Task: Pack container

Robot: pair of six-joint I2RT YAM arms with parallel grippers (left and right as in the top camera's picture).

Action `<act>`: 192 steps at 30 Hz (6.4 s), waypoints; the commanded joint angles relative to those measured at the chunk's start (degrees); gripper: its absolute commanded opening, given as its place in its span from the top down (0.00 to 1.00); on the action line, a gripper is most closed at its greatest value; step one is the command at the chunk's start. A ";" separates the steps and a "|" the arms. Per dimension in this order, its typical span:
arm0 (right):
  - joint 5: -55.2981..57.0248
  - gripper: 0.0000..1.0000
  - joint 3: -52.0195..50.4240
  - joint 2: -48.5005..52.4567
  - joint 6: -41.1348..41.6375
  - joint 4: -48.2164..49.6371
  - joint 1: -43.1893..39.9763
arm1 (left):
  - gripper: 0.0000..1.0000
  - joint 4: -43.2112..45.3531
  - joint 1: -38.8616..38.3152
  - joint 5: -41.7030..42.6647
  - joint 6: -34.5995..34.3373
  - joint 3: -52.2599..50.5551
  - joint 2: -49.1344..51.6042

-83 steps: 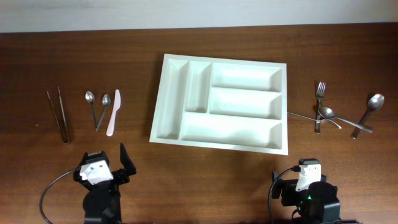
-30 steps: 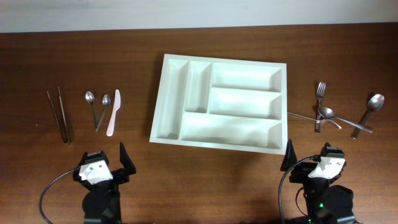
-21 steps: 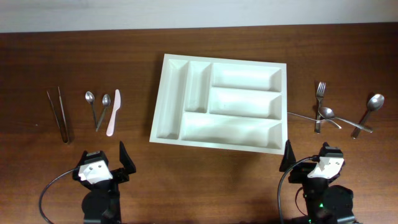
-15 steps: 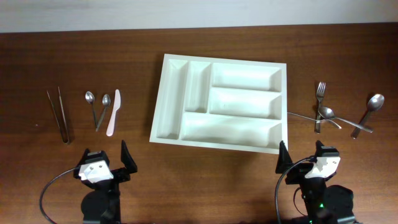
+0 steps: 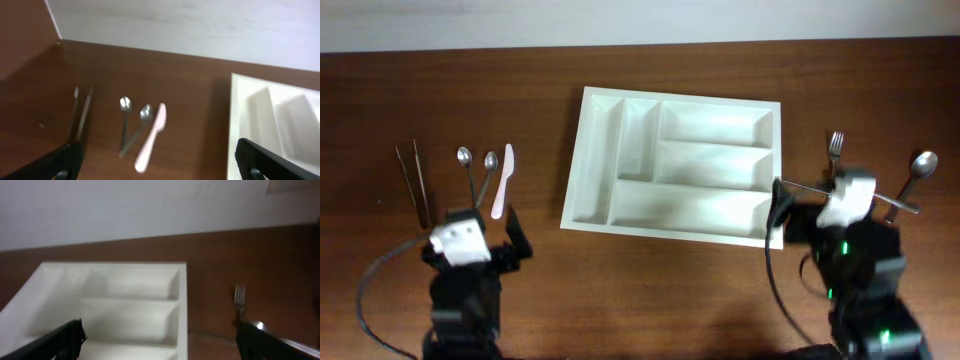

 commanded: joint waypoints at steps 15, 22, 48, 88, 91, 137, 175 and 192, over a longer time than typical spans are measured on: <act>-11.96 0.01 54.21 51.87 -3.43 -28.50 -28.70 | 0.01 -10.86 4.07 -1.38 3.91 44.65 44.04; -11.85 0.01 61.29 64.76 -3.48 -30.47 -35.65 | 0.01 -15.15 13.18 16.81 3.87 51.36 54.90; 0.26 0.01 59.25 80.59 -3.50 -32.04 -42.38 | 0.01 -15.74 18.18 20.28 3.89 51.36 64.13; -9.51 0.66 59.28 93.31 -3.45 -22.38 -48.59 | 0.01 -15.74 18.18 20.28 3.89 51.36 64.13; -9.51 0.66 59.28 93.31 -3.43 -23.43 -48.59 | 0.01 -15.74 18.18 20.28 3.87 51.36 64.13; -29.18 0.96 81.20 81.42 -50.10 -38.91 -9.66 | 0.01 -15.74 18.18 20.28 3.89 51.36 64.13; -17.59 0.31 95.89 92.35 -11.41 -49.42 -20.39 | 0.01 -15.76 18.18 20.28 3.89 51.36 64.13; -17.57 0.31 72.83 92.39 8.81 -43.21 -39.91 | 0.01 -15.87 18.18 20.28 3.89 51.36 64.13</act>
